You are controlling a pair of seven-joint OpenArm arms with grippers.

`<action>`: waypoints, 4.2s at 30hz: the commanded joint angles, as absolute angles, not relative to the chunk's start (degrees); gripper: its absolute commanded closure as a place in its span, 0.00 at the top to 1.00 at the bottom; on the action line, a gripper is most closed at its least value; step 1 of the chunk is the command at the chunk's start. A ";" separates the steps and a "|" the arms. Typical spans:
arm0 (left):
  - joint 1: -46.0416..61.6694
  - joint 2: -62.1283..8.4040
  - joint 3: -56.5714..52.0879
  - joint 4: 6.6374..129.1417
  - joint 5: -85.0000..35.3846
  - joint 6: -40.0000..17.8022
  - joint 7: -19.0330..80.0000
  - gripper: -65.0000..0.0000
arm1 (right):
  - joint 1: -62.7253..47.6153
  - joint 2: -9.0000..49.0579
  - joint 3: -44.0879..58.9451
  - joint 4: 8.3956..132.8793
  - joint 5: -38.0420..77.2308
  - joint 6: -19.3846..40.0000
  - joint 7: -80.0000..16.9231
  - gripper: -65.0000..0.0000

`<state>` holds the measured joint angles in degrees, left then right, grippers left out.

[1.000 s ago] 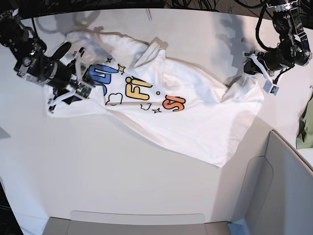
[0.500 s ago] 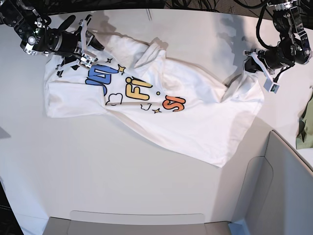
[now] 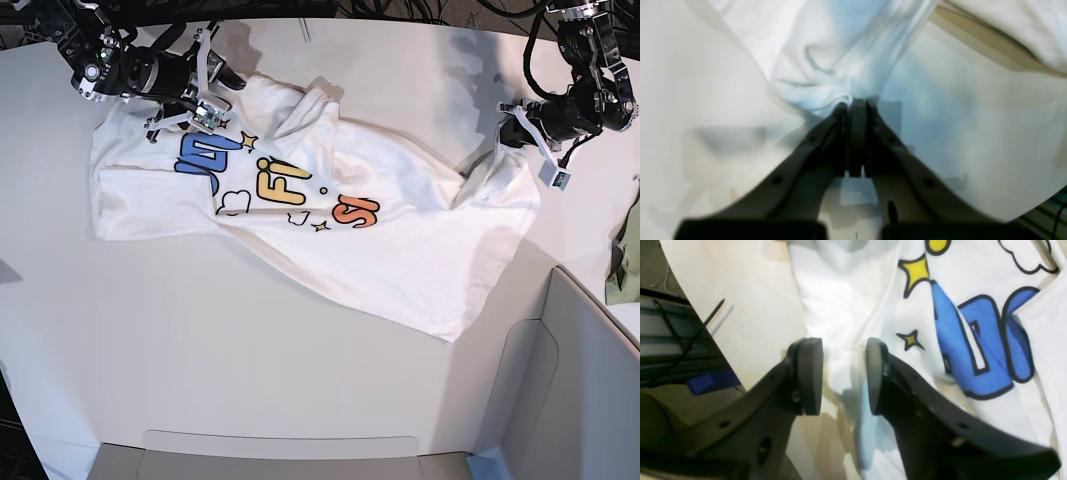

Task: Layout the t-shirt on the table in an organized manner, then fold the t-shirt properly
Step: 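Grasp the shirt edge with both grippers, then lift the shirt high with both grippers and swing it out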

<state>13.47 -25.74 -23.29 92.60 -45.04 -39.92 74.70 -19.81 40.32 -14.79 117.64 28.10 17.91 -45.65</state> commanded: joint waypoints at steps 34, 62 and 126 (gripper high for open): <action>13.23 -26.86 -23.78 93.41 -45.93 -40.00 73.98 0.00 | -18.86 33.80 -13.23 117.76 24.92 12.26 -52.62 0.34; 8.48 -27.30 -29.32 97.27 -45.93 -40.00 74.42 0.00 | -14.55 33.89 -5.49 118.20 25.01 12.18 -52.62 0.00; -57.27 -24.92 -8.40 73.98 -9.36 -40.00 40.04 0.00 | 61.14 23.25 -14.20 81.89 9.63 12.35 -42.07 0.00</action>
